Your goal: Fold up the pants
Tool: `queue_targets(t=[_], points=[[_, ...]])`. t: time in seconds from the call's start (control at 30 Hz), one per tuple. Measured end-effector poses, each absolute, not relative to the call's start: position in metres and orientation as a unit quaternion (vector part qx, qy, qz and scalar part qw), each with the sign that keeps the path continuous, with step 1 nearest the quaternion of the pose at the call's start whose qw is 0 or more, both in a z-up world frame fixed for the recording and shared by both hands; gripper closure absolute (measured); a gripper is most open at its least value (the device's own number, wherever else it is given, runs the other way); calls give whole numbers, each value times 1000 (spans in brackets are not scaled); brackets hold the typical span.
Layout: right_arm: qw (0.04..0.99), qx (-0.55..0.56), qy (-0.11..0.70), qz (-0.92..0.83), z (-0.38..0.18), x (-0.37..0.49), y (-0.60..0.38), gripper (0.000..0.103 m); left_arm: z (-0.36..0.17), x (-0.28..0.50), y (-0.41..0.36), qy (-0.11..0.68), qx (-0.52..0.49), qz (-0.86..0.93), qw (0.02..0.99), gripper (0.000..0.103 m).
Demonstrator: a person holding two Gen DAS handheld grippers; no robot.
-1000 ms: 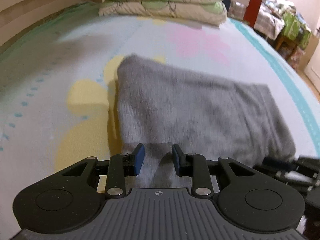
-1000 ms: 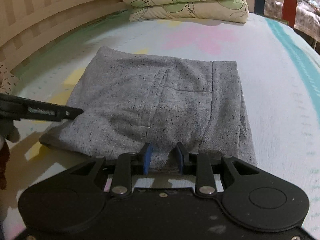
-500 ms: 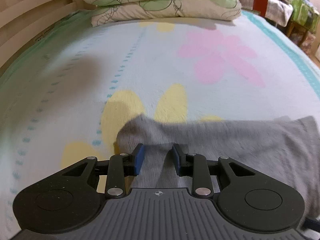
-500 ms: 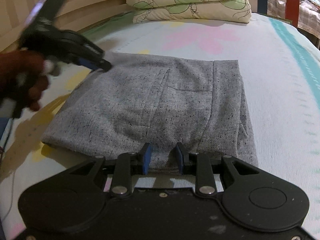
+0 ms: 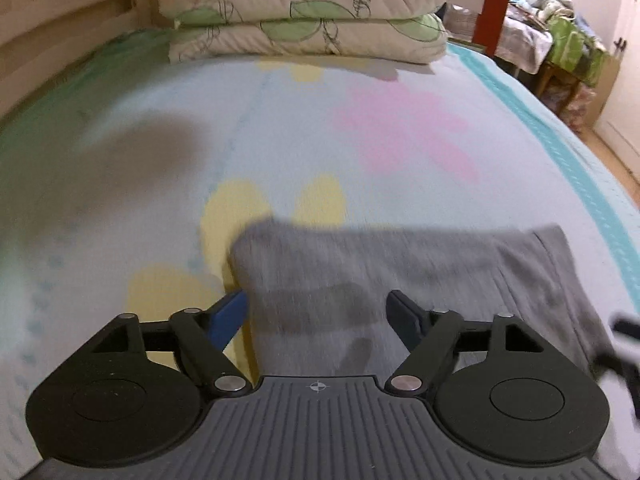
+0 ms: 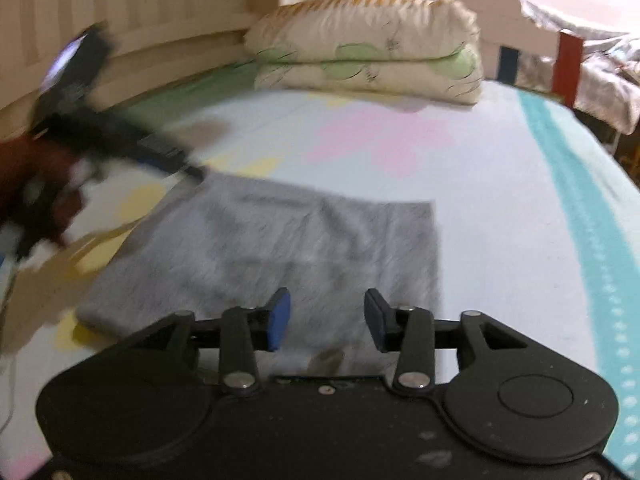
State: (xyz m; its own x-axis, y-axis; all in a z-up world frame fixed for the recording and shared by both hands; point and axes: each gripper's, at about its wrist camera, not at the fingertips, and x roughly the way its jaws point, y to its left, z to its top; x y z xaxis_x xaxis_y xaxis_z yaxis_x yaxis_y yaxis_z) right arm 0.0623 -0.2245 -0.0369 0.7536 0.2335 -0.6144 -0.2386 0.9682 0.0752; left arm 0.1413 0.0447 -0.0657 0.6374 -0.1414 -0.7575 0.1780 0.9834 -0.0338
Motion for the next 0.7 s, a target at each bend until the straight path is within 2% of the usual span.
queue_targets(t=[0.3,0.4,0.57,0.7], points=[[914,46,396,78,-73,115,-253,46,-88,107,59,448,-20,-94,889,20],[911,69,400,73,-78,123,-259,37,-100,110,60,459,-34,-92,883,16],[903,105,409,75,-84,132,-273,32,-105,125,64,462,-68,-100,879,3],[895,146,411,90,-93,141,-289,27,-111,130,56,463,-63,-119,876,1]])
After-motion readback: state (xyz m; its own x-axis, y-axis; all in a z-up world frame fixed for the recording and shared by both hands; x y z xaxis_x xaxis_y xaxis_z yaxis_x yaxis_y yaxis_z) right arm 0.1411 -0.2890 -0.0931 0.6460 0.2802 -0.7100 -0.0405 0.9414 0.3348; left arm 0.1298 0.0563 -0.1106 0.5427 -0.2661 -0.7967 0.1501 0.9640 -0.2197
